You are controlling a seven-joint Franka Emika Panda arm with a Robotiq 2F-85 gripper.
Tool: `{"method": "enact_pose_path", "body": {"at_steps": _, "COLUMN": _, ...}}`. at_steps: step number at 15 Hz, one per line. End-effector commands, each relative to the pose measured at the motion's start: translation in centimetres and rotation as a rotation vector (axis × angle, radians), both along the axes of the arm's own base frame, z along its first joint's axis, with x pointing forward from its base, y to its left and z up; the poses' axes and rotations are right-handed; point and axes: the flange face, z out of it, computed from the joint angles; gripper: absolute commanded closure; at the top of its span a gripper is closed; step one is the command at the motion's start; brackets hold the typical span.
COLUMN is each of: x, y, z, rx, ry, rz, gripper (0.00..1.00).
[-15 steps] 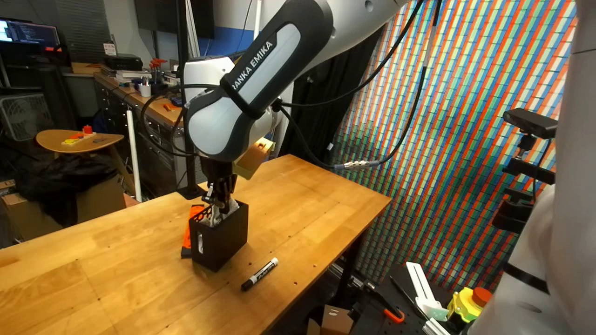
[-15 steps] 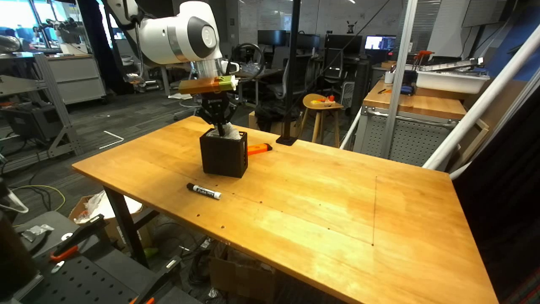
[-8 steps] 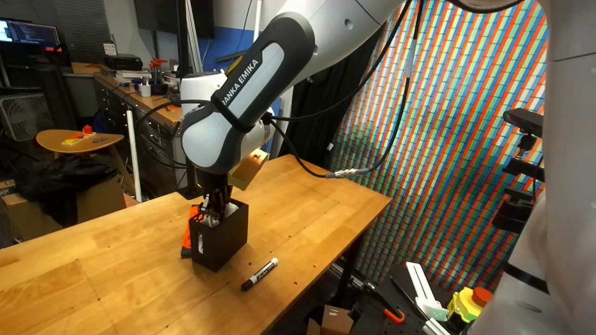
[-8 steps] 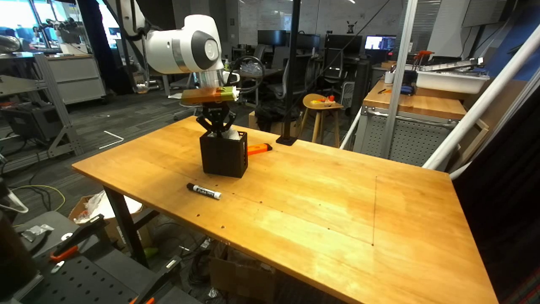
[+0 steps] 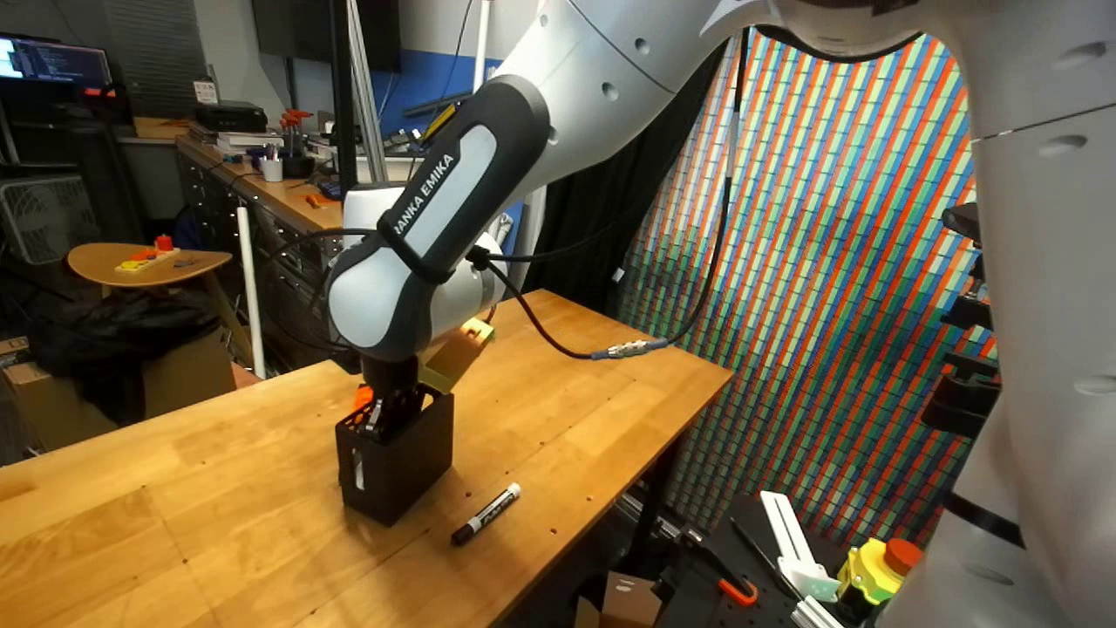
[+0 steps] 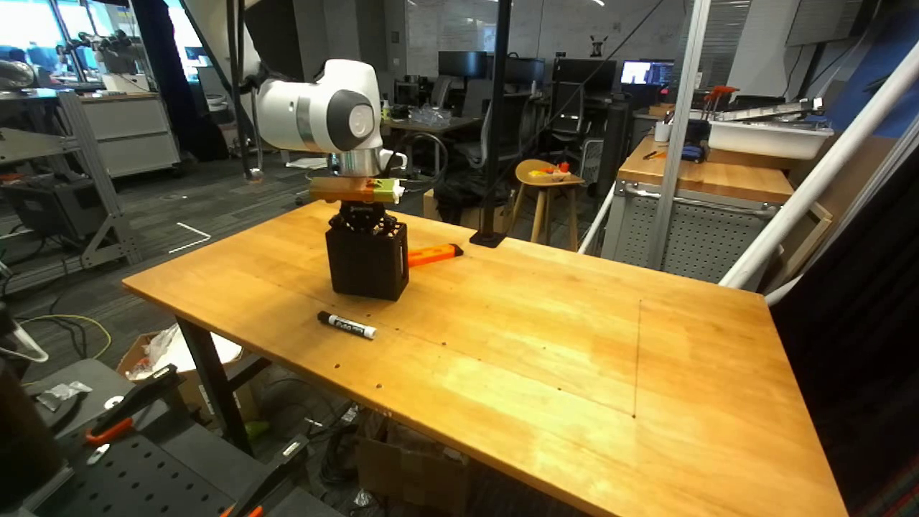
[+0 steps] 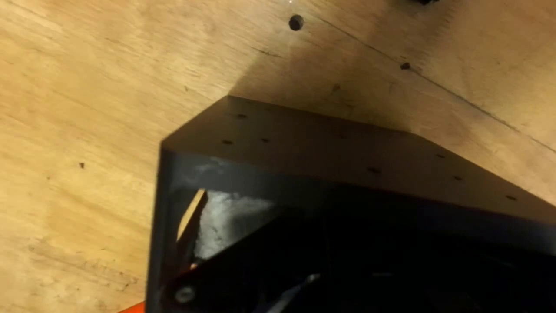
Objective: Put the towel in the black box
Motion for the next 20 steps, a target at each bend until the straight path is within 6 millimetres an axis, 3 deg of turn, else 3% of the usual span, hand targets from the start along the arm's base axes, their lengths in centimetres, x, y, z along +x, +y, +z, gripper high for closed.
{"method": "enact_pose_path", "body": {"at_steps": 1, "x": 0.0, "y": 0.6, "z": -2.1, "rx": 0.064, "ry": 0.023, "rz": -0.001, "gripper": 1.00}}
{"method": "enact_pose_path", "body": {"at_steps": 4, "x": -0.3, "y": 0.1, "z": -2.3, "rx": 0.090, "ry": 0.038, "rz": -0.020, "gripper": 1.00}}
{"method": "enact_pose_path", "body": {"at_steps": 8, "x": -0.3, "y": -0.8, "z": -1.2, "rx": 0.093, "ry": 0.032, "rz": -0.039, "gripper": 1.00}}
{"method": "enact_pose_path", "body": {"at_steps": 14, "x": -0.3, "y": -1.5, "z": 3.1, "rx": 0.039, "ry": -0.013, "rz": -0.036, "gripper": 1.00}}
{"method": "enact_pose_path", "body": {"at_steps": 20, "x": -2.0, "y": -3.4, "z": 6.2, "rx": 0.016, "ry": -0.032, "rz": -0.094, "gripper": 1.00}}
